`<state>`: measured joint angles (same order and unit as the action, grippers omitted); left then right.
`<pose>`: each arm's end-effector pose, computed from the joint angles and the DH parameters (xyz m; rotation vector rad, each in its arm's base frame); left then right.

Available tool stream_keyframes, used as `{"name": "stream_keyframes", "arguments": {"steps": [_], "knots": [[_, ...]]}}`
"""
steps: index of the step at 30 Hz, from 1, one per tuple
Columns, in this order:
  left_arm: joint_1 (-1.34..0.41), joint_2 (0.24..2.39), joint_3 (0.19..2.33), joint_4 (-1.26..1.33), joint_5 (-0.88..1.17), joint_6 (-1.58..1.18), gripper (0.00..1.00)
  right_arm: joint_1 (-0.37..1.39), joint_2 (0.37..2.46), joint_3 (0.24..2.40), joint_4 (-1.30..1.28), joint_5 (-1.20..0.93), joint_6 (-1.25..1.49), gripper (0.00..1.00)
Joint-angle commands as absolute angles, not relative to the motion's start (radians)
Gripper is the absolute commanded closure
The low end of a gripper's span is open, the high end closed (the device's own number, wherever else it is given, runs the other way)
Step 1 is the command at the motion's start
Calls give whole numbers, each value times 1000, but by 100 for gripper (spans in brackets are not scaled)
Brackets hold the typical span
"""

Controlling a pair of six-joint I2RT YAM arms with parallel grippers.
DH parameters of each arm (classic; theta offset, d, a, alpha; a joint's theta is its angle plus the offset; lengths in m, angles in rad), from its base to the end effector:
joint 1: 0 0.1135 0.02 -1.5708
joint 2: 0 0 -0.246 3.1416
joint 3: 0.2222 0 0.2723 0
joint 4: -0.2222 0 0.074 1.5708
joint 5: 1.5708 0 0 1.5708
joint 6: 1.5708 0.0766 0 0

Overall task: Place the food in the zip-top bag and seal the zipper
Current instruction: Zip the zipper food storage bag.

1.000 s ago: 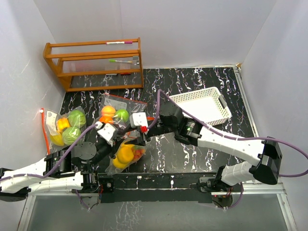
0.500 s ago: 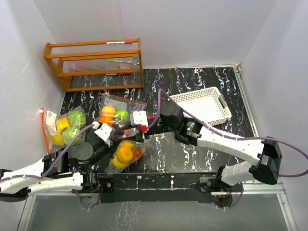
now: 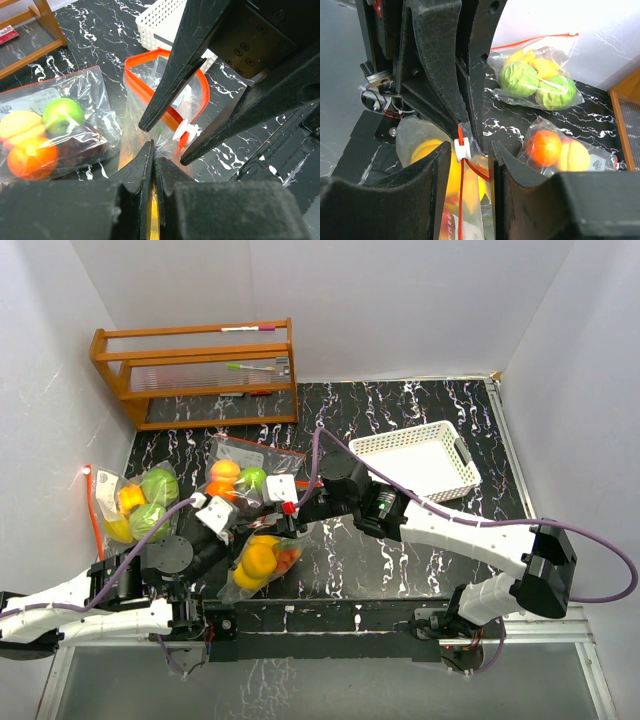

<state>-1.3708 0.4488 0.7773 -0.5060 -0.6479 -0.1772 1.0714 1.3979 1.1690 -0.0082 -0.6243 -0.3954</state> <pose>0.0778 -0.1509 0.3389 0.5544 1.6565 -0.5796 0.1438 0.3571 0.3220 -1.5688 1.0473 1.0338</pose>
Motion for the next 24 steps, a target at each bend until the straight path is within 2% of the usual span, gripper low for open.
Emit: {"name": "stream_keyframes", "arguments": {"steps": [1, 6, 11, 16, 20, 24], "knots": [[-1369, 428, 784, -509, -669, -179, 100, 1071, 1367, 1218, 37, -627, -403, 63], [-1369, 426, 786, -509, -670, -179, 100, 1071, 1359, 1218, 39, -618, -400, 64], [-1369, 434, 784, -504, -669, -179, 100, 1071, 1353, 1216, 55, -603, -387, 56], [-1369, 441, 783, -494, -667, -173, 100, 1071, 1350, 1218, 71, -603, -379, 56], [-1369, 443, 783, -489, -662, -172, 100, 1071, 1358, 1221, 70, -596, -376, 62], [-1369, 442, 781, -489, -664, -170, 100, 1070, 1371, 1230, 59, -586, -371, 84]]}}
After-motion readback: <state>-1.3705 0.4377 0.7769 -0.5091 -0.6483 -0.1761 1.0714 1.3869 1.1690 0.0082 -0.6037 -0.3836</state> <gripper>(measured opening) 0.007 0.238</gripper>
